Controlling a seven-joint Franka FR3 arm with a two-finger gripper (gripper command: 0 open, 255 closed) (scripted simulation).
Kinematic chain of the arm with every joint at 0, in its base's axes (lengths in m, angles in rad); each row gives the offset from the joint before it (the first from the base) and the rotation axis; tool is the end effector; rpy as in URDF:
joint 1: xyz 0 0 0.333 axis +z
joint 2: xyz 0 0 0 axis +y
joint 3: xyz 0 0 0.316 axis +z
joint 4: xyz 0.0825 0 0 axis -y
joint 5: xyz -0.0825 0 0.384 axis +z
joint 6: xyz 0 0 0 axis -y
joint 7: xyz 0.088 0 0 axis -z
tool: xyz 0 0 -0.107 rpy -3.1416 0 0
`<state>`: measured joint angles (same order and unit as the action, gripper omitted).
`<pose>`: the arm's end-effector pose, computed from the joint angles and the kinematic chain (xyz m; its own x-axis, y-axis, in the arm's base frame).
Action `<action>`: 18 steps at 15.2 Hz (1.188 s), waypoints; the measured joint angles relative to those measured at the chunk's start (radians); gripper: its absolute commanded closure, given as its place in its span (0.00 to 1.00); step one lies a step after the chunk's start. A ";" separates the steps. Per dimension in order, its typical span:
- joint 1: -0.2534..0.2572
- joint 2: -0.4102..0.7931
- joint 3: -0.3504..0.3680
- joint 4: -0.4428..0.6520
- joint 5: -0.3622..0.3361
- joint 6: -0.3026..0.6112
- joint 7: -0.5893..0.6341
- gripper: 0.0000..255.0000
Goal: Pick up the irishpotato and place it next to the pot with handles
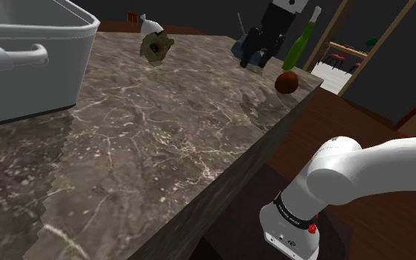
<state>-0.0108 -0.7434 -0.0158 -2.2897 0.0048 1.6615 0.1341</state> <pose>0.3283 -0.0099 0.6171 0.9812 -0.1574 0.1118 -0.1549 -0.9875 -0.0307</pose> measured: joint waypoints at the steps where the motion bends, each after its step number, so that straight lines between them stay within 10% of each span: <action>1: 0.000 0.000 0.000 0.000 0.000 0.000 0.000 0.00; 12: -0.241 -0.335 0.068 -0.081 -0.007 -0.208 0.446 0.00; 18: -0.258 -0.387 0.075 -0.153 -0.016 -0.171 0.482 0.00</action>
<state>-0.2691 -1.1299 0.0596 -2.4424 -0.0109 1.4906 0.6161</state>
